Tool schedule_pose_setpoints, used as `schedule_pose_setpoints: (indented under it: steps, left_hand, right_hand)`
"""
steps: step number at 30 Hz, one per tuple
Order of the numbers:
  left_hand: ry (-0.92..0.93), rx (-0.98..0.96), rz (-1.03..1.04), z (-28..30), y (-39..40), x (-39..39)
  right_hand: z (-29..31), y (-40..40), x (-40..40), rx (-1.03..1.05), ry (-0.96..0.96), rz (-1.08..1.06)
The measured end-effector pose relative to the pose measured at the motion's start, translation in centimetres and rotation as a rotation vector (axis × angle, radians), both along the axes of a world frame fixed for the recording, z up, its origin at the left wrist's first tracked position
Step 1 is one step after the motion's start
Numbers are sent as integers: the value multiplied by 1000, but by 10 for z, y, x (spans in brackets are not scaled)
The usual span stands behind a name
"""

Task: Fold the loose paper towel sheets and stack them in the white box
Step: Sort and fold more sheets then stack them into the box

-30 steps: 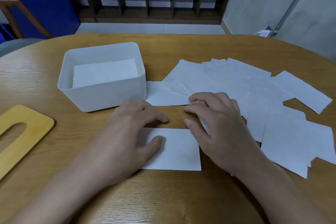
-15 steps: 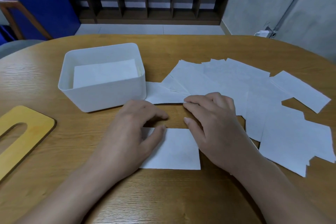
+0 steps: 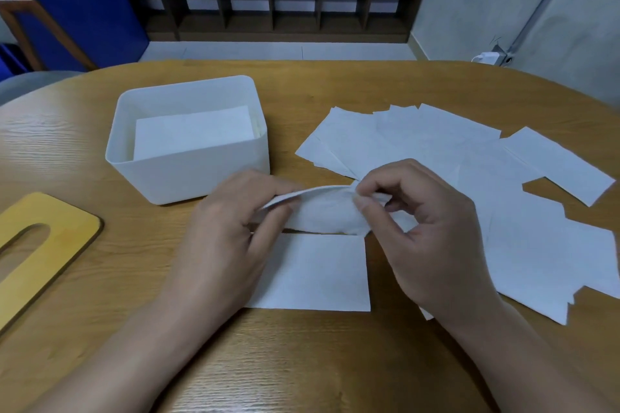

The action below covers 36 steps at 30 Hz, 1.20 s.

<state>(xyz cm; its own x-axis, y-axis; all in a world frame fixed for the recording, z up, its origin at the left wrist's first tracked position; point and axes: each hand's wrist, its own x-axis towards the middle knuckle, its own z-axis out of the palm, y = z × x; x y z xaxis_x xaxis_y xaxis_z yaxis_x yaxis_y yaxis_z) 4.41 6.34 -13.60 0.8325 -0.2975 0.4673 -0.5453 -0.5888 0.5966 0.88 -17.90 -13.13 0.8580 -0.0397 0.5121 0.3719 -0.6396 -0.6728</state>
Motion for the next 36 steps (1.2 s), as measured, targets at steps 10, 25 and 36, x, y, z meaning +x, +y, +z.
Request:
schedule_pose_setpoints:
  steps: [10, 25, 36]
  left_hand:
    - [539, -554, -35, 24, 6, -5]
    - [335, 253, 27, 12, 23, -3]
    - [223, 375, -266, 0, -1, -18]
  right_hand:
    - [12, -1, -5, 369, 238, -51]
    - [5, -13, -13, -257, 408, 30]
    - [-8, -27, -4, -378, 373, -152]
